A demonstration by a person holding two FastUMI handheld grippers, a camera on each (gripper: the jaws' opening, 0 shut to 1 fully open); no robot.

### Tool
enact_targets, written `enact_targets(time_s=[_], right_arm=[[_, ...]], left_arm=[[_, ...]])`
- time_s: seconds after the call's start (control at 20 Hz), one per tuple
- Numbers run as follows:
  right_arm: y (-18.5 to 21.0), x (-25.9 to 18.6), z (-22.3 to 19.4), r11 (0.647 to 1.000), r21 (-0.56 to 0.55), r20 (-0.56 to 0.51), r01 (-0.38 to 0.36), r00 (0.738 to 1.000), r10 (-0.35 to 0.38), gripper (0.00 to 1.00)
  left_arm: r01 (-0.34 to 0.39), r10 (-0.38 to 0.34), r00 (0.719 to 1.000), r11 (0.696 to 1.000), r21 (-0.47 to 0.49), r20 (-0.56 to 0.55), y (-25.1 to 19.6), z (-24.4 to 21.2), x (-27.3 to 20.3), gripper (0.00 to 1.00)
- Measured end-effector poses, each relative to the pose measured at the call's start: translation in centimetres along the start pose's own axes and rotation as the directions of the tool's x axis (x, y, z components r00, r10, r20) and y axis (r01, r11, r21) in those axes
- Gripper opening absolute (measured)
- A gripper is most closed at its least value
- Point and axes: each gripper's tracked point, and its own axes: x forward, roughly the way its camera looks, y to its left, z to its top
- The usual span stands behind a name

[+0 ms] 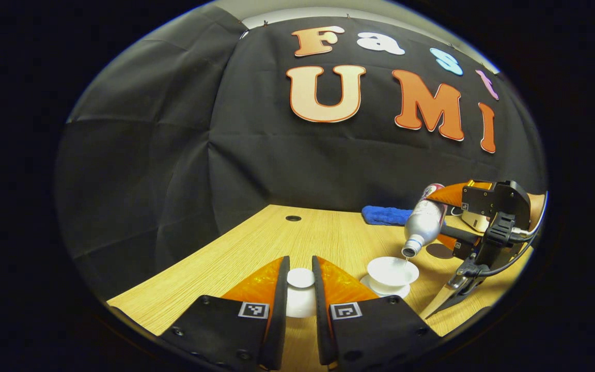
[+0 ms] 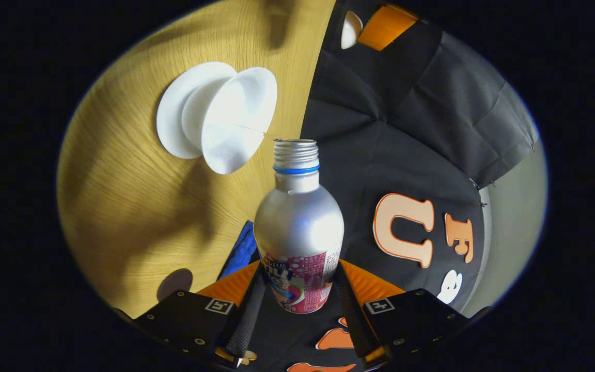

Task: Open the teacup lid with one hand, grasp the water bottle and pour water into the teacup with the other hand; after pouring, place the water bottle on the coaster and then close the teacup lid.

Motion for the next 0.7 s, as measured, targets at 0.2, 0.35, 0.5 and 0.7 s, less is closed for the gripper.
enact_targets(time_s=[0.2, 0.35, 0.5, 0.7], right_arm=[[1.6, -0.4, 0.0, 0.982, 0.179, -0.007, -0.069, 0.997, 0.071, 0.77], [2.2, -0.5, -0.2, 0.921, 0.372, -0.003, -0.116, 0.992, 0.126, 0.77], [1.8, -1.4, -1.0, 0.827, 0.547, 0.003, -0.130, 0.988, 0.154, 0.77], [2.0, -1.6, -4.1, 0.716, 0.688, -0.023, -0.119, 0.982, 0.185, 0.77]], left_arm=[[0.015, -0.015, 1.000, 1.000, -0.014, 0.003, -0.7, 0.3, 0.0, 0.31], [0.038, -0.038, 0.999, 0.999, -0.020, 0.014, -1.8, 0.8, 0.2, 0.29], [0.069, -0.069, 0.997, 0.998, -0.013, 0.030, -3.5, 1.7, 0.5, 0.29], [0.115, -0.115, 0.993, 0.993, 0.015, 0.034, -6.2, 2.2, 1.4, 0.27]])
